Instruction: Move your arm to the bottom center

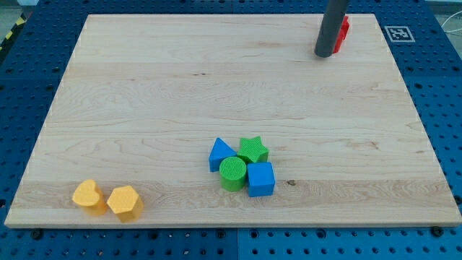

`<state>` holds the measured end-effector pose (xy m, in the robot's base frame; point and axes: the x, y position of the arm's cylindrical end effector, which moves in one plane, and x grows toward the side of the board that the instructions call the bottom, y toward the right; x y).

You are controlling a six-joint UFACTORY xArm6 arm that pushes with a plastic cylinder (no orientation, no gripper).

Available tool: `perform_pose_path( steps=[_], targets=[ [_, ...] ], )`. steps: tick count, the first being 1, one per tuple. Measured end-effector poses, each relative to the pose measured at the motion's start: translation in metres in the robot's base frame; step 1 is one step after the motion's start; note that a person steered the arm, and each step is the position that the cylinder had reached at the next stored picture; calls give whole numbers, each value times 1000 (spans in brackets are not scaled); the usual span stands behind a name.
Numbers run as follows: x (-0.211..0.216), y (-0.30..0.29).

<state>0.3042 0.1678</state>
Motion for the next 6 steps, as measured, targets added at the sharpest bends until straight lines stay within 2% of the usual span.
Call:
perform_pose_path(
  steps=[6],
  targets=[
    [47, -27]
  ],
)
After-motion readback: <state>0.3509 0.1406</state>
